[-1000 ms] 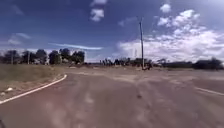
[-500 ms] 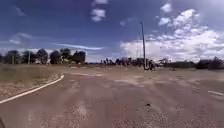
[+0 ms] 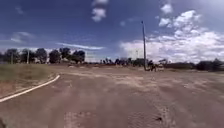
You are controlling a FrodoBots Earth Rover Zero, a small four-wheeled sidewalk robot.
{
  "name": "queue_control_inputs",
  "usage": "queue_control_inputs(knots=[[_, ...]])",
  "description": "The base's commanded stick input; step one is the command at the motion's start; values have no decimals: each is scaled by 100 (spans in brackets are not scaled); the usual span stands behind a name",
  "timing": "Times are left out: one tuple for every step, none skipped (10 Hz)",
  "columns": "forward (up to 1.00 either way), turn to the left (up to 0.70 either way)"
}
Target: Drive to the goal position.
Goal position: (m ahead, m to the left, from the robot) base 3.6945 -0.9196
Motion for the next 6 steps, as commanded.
queue_control_inputs(knots=[[81, -17], [81, 0], [81, 0], [81, 0], [81, 0], [81, 0]])
